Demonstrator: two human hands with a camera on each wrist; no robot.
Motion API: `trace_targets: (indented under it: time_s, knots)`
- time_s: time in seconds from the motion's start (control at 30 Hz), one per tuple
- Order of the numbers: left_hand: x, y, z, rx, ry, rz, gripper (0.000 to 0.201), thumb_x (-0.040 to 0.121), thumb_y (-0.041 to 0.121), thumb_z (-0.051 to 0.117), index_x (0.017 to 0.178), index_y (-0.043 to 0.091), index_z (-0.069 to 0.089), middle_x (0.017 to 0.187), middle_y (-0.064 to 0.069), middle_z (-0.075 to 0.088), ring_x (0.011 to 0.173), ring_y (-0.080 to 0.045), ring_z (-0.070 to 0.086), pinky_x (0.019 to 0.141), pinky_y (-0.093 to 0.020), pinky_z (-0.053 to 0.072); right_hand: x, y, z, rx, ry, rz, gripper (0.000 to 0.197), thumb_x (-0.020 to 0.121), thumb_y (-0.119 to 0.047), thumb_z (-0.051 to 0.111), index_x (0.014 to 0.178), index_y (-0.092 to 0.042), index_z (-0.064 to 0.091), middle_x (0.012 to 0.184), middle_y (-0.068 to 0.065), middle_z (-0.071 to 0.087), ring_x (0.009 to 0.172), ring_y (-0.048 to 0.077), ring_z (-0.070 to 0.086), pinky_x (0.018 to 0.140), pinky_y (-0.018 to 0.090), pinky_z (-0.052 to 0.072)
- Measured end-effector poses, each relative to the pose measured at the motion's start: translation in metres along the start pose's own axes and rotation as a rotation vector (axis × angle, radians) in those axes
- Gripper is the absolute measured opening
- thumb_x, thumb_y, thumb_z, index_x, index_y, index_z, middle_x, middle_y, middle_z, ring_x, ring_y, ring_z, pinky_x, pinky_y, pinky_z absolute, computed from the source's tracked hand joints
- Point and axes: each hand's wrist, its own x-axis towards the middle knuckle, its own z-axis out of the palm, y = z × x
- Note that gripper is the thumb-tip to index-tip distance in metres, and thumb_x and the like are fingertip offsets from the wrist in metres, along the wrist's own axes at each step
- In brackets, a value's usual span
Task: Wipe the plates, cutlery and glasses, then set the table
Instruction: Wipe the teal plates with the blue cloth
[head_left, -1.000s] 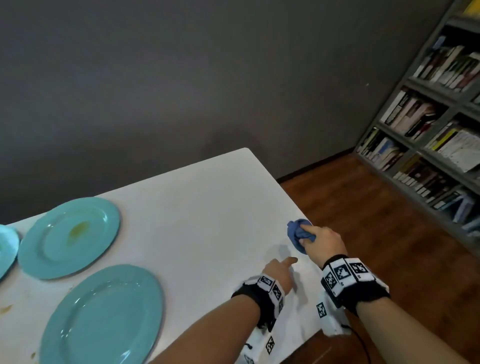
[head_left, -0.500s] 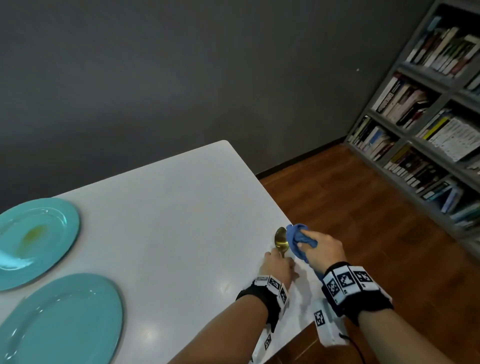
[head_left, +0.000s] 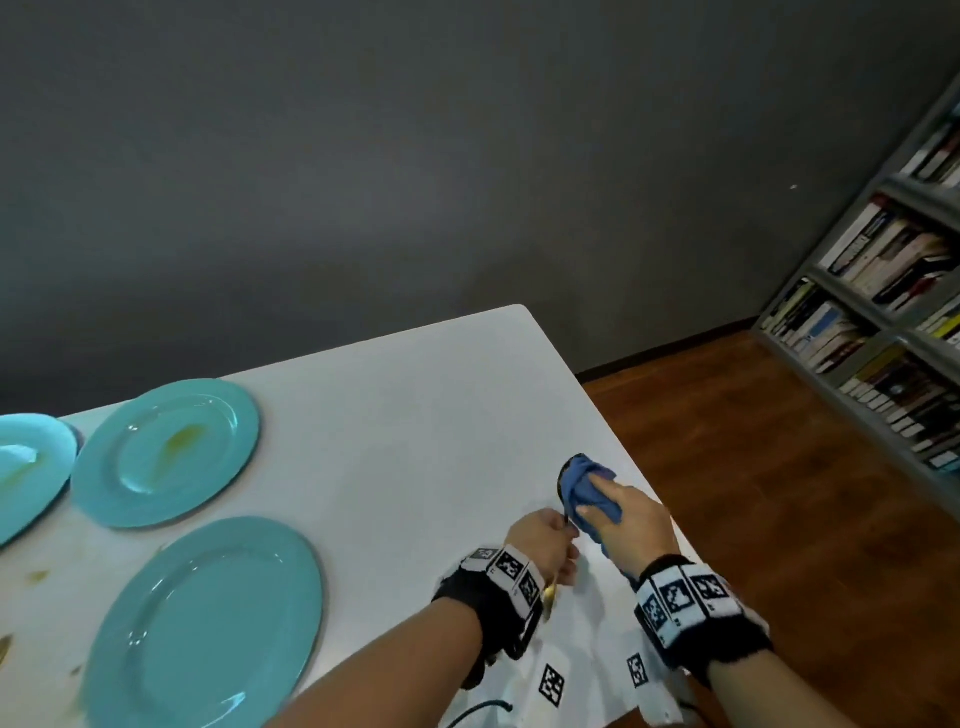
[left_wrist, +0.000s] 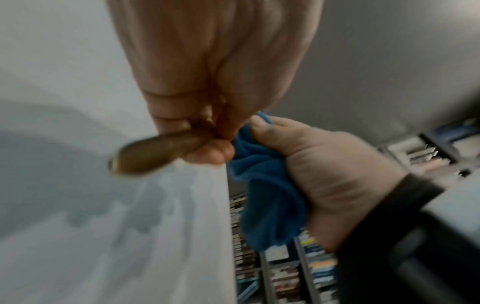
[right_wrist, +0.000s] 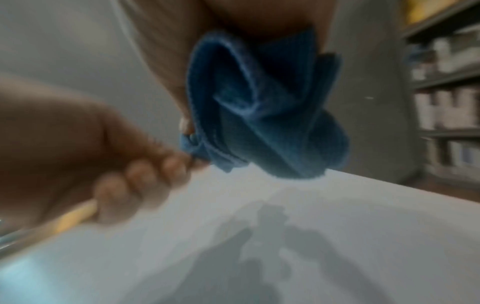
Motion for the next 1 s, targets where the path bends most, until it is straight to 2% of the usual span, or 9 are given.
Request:
trace_targets:
  time_s: [0.13, 0.23, 0.33, 0.4, 0.53, 0.6, 0.7, 0.9, 1.0]
  knots:
    - [-0.031, -0.011, -0.045, -0.141, -0.018, 0.067, 0.034, 0.090, -0.006, 0.034, 0.068, 0.012, 0.053, 0.046, 0.003, 0.050, 0.037, -0.007, 0.036, 0.037, -0.015, 0.026, -0.001, -0.028, 0.016, -0.289, 0.053, -0.215, 0.037, 0.088, -0.028, 0.057, 0.125, -0.033, 0.057, 0.120, 0.003, 0.059, 0.113, 0.022, 0.052, 0.088, 0.029, 0.045]
    - [-0.054, -0.020, -0.082, -0.195, -0.056, 0.085, 0.034, 0.093, -0.005, 0.035, 0.069, 0.010, 0.054, 0.036, 0.009, 0.048, 0.029, -0.002, 0.034, 0.034, -0.012, 0.024, -0.004, -0.055, 0.025, -0.282, 0.236, -0.317, 0.032, 0.080, -0.012, 0.063, 0.107, -0.027, 0.070, 0.103, 0.005, 0.066, 0.095, 0.028, 0.060, 0.071, 0.030, 0.050]
    - [-0.074, -0.034, -0.121, -0.153, 0.001, 0.120, 0.033, 0.092, -0.003, 0.039, 0.069, 0.013, 0.055, 0.049, 0.003, 0.050, 0.031, -0.001, 0.036, 0.036, -0.013, 0.026, -0.021, -0.091, 0.054, -0.393, 0.140, -0.632, 0.028, 0.055, -0.011, 0.069, 0.076, -0.028, 0.075, 0.076, -0.006, 0.068, 0.062, 0.021, 0.064, 0.045, 0.019, 0.047]
    - [-0.089, -0.045, -0.146, -0.168, 0.045, 0.133, 0.032, 0.091, -0.002, 0.039, 0.069, 0.014, 0.055, 0.051, 0.002, 0.048, 0.032, -0.001, 0.035, 0.037, -0.014, 0.025, -0.030, -0.121, 0.068, -0.368, 0.119, -0.688, 0.030, 0.056, -0.009, 0.076, 0.079, -0.029, 0.075, 0.080, -0.007, 0.069, 0.066, 0.022, 0.066, 0.047, 0.021, 0.047]
    - [-0.118, -0.062, -0.201, -0.313, 0.121, 0.186, 0.031, 0.093, -0.003, 0.039, 0.070, 0.011, 0.056, 0.037, 0.009, 0.046, 0.029, -0.001, 0.032, 0.034, -0.013, 0.022, -0.049, -0.191, 0.091, -0.042, 0.200, -0.303, 0.026, 0.088, -0.018, 0.056, 0.113, -0.020, 0.064, 0.107, 0.007, 0.063, 0.100, 0.029, 0.058, 0.079, 0.029, 0.043]
    - [-0.135, -0.068, -0.236, -0.399, 0.152, 0.239, 0.029, 0.095, -0.001, 0.039, 0.074, 0.009, 0.055, 0.036, 0.009, 0.047, 0.029, -0.001, 0.033, 0.032, -0.012, 0.022, -0.064, -0.222, 0.113, 0.285, 0.109, -0.112, 0.023, 0.092, -0.026, 0.053, 0.109, -0.012, 0.063, 0.108, 0.013, 0.064, 0.096, 0.030, 0.058, 0.080, 0.027, 0.040]
    - [-0.161, -0.083, -0.284, -0.462, 0.172, 0.266, 0.028, 0.096, -0.002, 0.038, 0.074, 0.010, 0.053, 0.038, 0.008, 0.047, 0.030, -0.002, 0.031, 0.032, -0.012, 0.021, -0.086, -0.256, 0.154, 0.777, -0.216, 0.087, 0.027, 0.091, -0.030, 0.057, 0.085, -0.005, 0.065, 0.095, 0.021, 0.067, 0.084, 0.029, 0.061, 0.078, 0.036, 0.047]
    - [-0.215, -0.127, -0.344, -0.463, 0.079, 0.283, 0.031, 0.096, -0.002, 0.036, 0.075, 0.010, 0.055, 0.043, 0.005, 0.047, 0.033, -0.003, 0.028, 0.033, -0.012, 0.020, -0.113, -0.311, 0.211, 0.782, -0.326, 0.115, 0.030, 0.081, -0.029, 0.069, 0.085, 0.000, 0.064, 0.089, 0.020, 0.067, 0.083, 0.031, 0.063, 0.086, 0.041, 0.052]
    - [-0.234, -0.146, -0.369, -0.446, 0.090, 0.290, 0.031, 0.097, 0.000, 0.037, 0.074, 0.010, 0.056, 0.042, 0.006, 0.047, 0.032, -0.002, 0.030, 0.034, -0.012, 0.021, -0.126, -0.337, 0.234, 0.702, -0.294, 0.069, 0.028, 0.082, -0.027, 0.069, 0.081, 0.001, 0.064, 0.083, 0.019, 0.066, 0.072, 0.029, 0.063, 0.072, 0.034, 0.053]
